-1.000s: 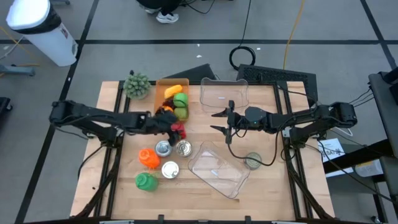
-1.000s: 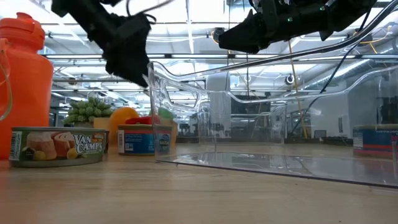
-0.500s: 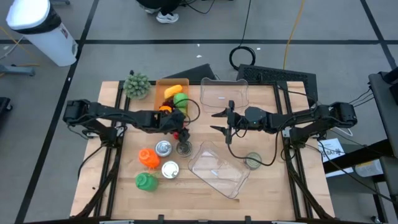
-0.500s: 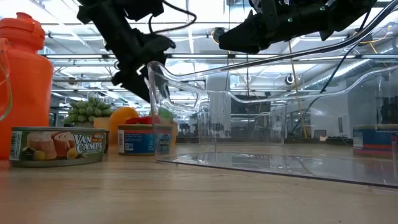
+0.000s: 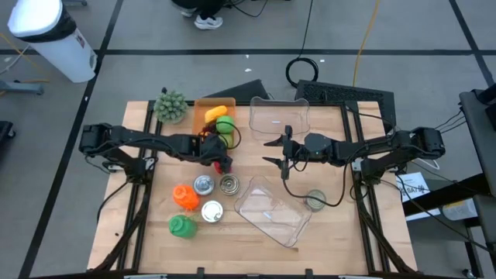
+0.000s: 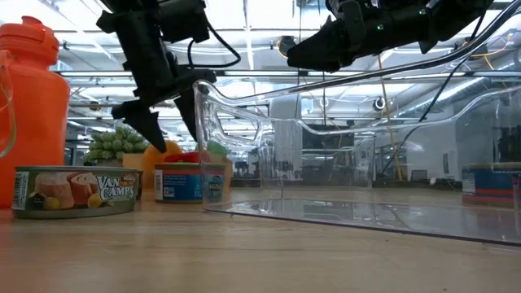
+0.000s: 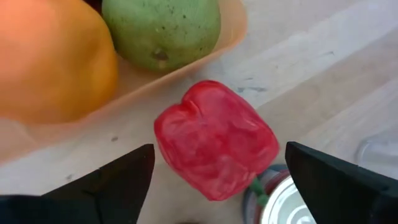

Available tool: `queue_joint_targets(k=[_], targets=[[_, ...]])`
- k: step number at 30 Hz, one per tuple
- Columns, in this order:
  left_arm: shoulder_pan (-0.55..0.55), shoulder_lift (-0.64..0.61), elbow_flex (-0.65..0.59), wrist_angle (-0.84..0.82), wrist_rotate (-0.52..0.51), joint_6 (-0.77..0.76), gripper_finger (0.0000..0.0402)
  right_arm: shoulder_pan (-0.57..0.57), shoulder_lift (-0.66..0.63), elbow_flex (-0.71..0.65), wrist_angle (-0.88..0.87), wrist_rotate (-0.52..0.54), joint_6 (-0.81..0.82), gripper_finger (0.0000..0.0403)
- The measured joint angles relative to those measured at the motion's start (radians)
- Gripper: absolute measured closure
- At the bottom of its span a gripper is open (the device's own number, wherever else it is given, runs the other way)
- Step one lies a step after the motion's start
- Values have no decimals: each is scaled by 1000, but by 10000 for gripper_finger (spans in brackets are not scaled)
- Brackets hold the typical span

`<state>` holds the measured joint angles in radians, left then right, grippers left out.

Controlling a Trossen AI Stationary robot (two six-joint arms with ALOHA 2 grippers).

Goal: Pick & Place Food Item
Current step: Put the bell pepper into the orange bin

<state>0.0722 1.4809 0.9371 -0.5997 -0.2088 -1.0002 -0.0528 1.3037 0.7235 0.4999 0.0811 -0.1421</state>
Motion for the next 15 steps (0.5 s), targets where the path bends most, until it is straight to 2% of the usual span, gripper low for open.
queue_joint_targets(k=[7,15], targets=[[-29,4,0,27,-29,-55,12,0,0,0,0,0,0,193],[-56,110,0,33,-36,-131,11,0,0,0,3,1,0,193]])
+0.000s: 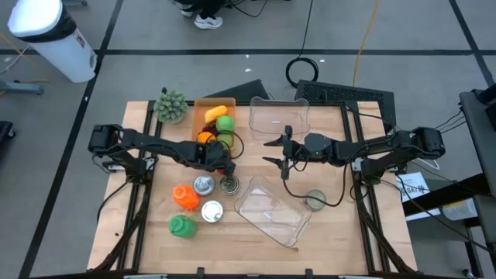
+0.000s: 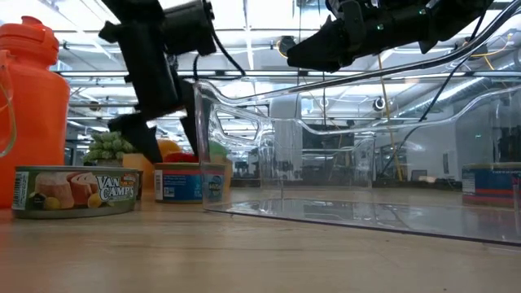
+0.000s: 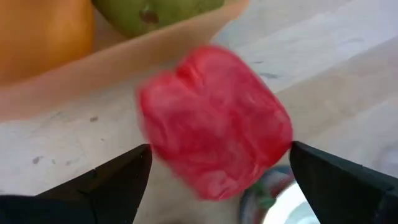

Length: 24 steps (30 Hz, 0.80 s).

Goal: Pick & Place Food Item
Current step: Put the bell pepper into the orange bin

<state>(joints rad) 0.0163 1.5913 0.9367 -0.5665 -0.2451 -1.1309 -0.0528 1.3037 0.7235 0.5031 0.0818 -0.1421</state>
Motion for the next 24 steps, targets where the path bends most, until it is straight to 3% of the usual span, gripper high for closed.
queue_joint_targets(k=[11,24], targets=[[1,124,-1,102,-19,40,11,0,0,0,1,-3,0,193],[44,122,-1,108,-55,44,11,0,0,0,-2,-4,3,193]])
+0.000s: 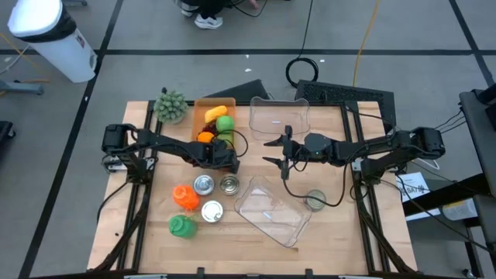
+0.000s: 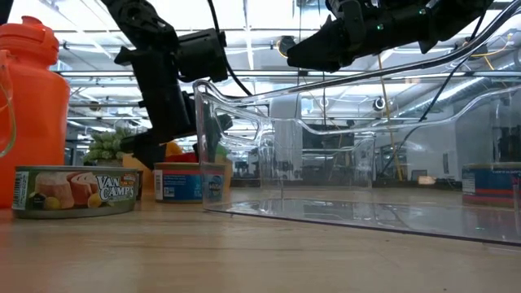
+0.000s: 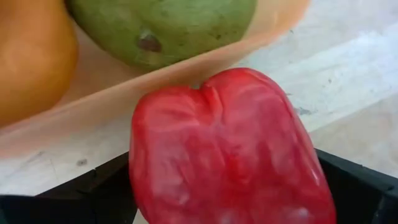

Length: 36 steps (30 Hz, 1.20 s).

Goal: Pick & Place Food Item
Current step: Put the bell pepper into the orange bin

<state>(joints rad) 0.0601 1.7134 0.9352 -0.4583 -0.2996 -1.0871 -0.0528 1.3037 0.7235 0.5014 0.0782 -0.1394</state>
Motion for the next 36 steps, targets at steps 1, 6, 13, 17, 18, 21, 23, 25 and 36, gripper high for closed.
queue_joint_targets(k=[1,6,13,17,18,21,23,25,36], targets=[[-1,0,0,1,0,23,11,0,0,0,0,0,1,193],[-4,0,0,0,-38,85,11,0,0,0,0,0,1,193],[-3,0,0,22,-70,131,11,0,0,0,-5,0,1,193],[-3,0,0,24,-70,165,11,0,0,0,-5,0,1,193],[-3,0,0,26,-70,169,11,0,0,0,-5,0,1,193],[-3,0,0,25,-55,167,12,0,0,0,-5,0,1,193],[-3,0,0,25,-39,167,21,0,0,0,-5,0,1,193],[-3,0,0,28,-38,168,39,0,0,0,-5,0,1,193],[-3,-7,0,58,-64,284,62,0,0,0,-5,0,1,193]])
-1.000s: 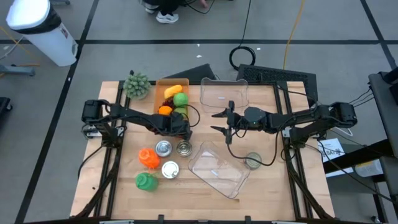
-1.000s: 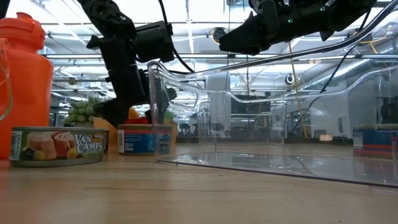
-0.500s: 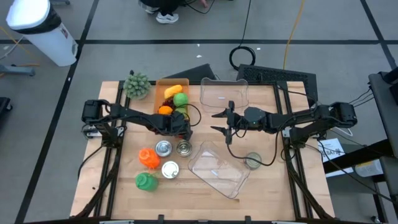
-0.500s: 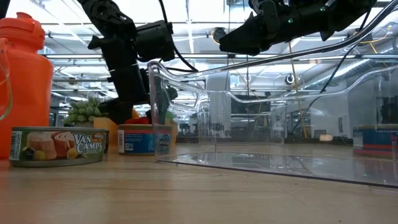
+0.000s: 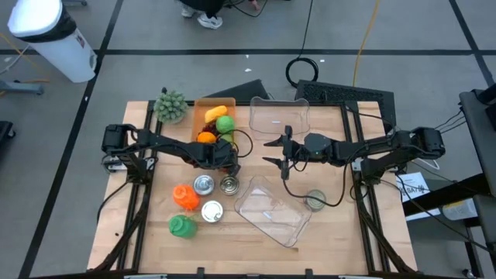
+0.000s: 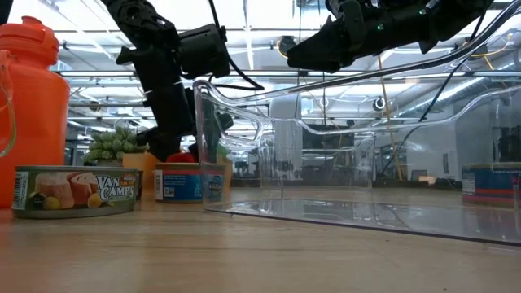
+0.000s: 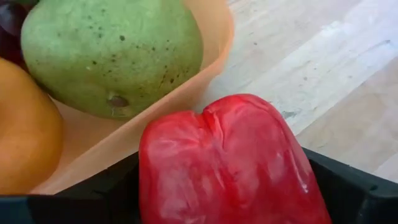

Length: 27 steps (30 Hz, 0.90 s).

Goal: Pick & Place Food Item
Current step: Put the bell pepper into the orange bin

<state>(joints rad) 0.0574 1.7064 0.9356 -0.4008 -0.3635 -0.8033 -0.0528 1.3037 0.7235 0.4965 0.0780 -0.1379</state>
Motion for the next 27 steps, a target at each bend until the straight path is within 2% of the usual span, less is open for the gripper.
queue_joint_targets(k=[4,12,15,21,27], targets=[[0,-34,0,12,4,21,49,0,0,0,0,0,0,193],[-3,-174,1,50,3,111,103,0,0,0,0,0,6,193],[-3,-241,1,79,2,170,103,0,0,0,0,0,17,193],[4,-380,1,82,-86,283,68,0,0,0,0,0,18,193],[64,-481,1,86,-163,390,82,0,0,0,0,0,17,193]])
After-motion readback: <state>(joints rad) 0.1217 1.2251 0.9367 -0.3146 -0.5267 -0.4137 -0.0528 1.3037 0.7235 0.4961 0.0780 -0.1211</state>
